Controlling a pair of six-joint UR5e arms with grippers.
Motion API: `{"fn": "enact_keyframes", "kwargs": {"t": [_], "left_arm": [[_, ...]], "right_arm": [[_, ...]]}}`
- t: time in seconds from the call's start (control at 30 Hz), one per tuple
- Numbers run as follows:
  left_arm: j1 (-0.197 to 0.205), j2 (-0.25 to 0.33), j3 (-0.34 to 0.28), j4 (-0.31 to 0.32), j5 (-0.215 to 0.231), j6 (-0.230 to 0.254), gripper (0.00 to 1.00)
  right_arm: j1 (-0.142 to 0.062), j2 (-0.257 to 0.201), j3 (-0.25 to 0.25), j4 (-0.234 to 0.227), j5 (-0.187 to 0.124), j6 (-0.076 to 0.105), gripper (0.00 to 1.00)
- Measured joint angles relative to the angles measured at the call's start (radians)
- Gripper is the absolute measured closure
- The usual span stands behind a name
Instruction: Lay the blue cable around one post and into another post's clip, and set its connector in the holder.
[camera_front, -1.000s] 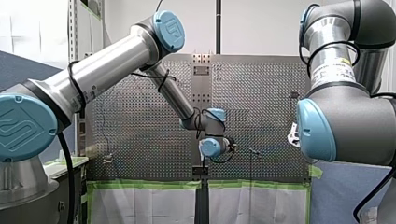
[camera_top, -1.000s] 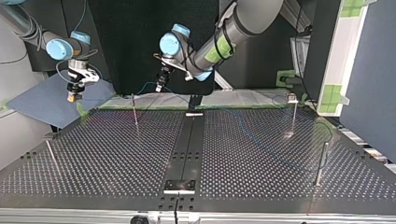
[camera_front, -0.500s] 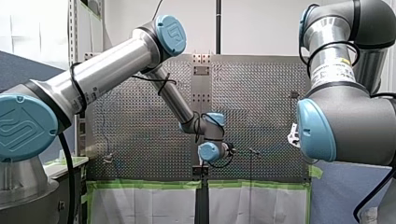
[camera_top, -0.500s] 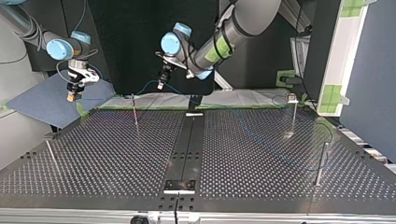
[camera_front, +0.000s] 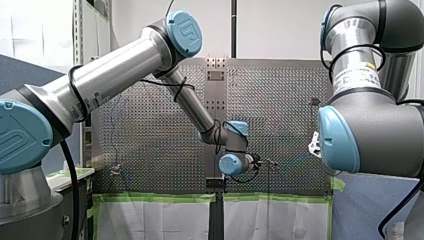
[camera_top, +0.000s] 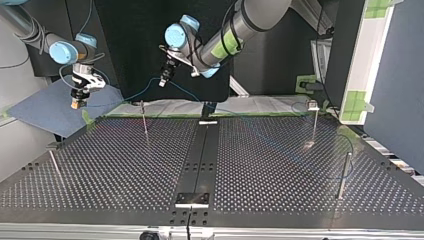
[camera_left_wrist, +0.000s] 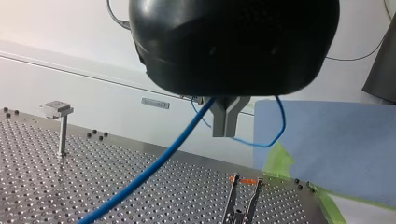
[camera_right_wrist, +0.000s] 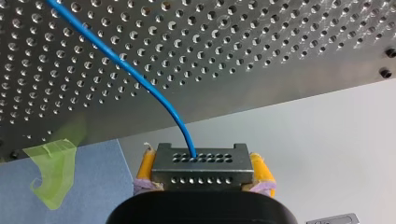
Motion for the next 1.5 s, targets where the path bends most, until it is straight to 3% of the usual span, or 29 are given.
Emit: {"fn": "enact_keyframes", "kwargs": {"t": [0.67,1.13,1.23,1.5], "left_arm": [[0.089,-0.002,0.003,0.007,0.002,-0.020,1.00],[0.081,-0.012,-0.032,0.029,0.015,-0.008,1.00],[0.080,-0.012,-0.022,0.026,0.017,-0.003,1.00],[0.080,-0.012,-0.002,0.012,0.018,-0.002,1.00]], "right_arm": [[0.004,0.002,0.000,-0.003,-0.006,0.001,1.00],[0.003,0.002,0.000,-0.003,-0.005,0.005,1.00],[-0.002,0.003,0.000,-0.010,-0.004,0.017,1.00],[-0.033,0.005,0.001,-0.030,0.018,0.081,1.00]]}}
